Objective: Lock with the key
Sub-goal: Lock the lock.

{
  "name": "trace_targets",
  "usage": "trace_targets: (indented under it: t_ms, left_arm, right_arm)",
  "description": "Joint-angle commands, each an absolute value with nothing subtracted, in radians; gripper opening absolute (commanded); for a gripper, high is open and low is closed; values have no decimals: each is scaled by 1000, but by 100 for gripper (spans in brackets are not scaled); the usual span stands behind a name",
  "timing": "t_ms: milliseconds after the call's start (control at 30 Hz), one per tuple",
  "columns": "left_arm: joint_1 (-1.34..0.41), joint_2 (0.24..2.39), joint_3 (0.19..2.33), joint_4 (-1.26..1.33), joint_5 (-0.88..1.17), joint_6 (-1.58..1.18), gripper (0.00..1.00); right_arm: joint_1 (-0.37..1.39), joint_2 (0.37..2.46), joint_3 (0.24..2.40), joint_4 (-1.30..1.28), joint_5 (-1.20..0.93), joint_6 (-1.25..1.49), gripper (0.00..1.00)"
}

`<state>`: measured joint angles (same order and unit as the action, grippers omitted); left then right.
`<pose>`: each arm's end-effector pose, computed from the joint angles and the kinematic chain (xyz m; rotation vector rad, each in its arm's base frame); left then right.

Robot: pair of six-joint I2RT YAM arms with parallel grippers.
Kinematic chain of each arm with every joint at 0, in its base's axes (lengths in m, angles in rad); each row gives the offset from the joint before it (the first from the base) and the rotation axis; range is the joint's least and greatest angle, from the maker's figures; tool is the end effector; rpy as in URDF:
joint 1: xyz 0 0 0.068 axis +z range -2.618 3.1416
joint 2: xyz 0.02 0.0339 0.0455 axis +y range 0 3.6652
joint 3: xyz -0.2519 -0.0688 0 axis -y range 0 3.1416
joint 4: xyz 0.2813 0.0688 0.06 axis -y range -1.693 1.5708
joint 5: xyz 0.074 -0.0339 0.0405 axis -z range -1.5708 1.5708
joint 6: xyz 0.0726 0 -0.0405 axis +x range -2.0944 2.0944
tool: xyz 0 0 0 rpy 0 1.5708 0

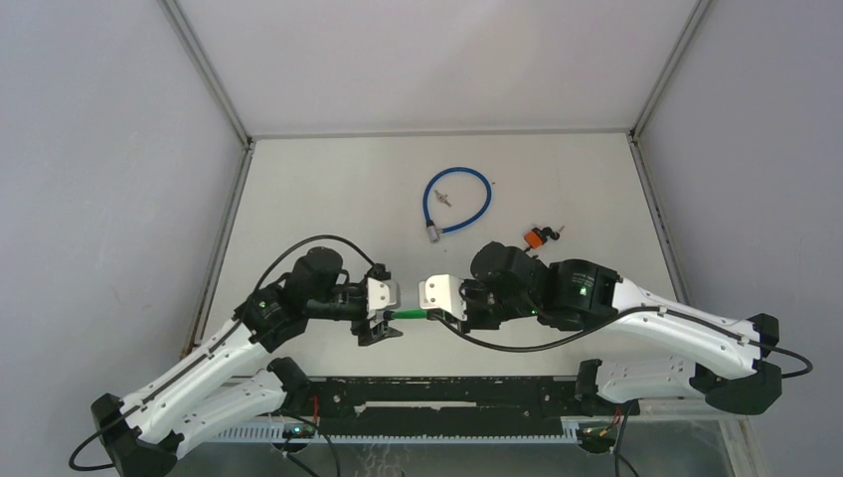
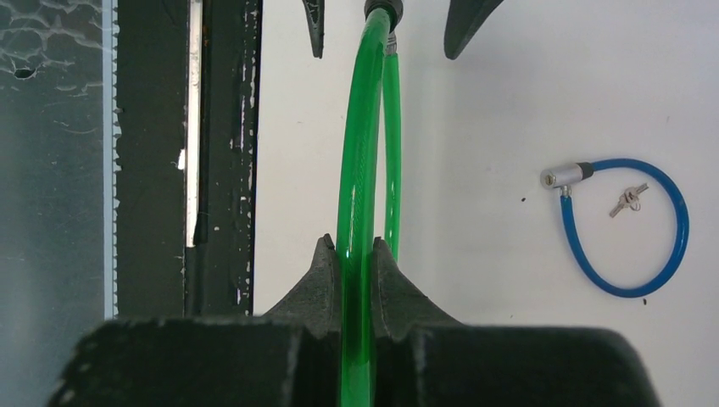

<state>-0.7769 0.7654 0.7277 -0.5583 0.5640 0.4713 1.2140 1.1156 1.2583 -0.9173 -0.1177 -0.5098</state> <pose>0.1395 -0.1915 0.2614 1.5171 1.5444 -0.7853 0.0911 0.2687 0.3370 -1.8526 1.5108 0.4788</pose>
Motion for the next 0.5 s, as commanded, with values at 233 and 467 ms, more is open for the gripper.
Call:
trace_targets:
  t_ms: [233,467]
  left_arm:
    - [-778,776,696,-478,614,450,53]
    - [-772,775,693,-479,605,436,45]
  right_arm:
    - [1202,1078,1318,-838,-137,-493,0]
    - [1192,1073,1319,-842,-145,-487,0]
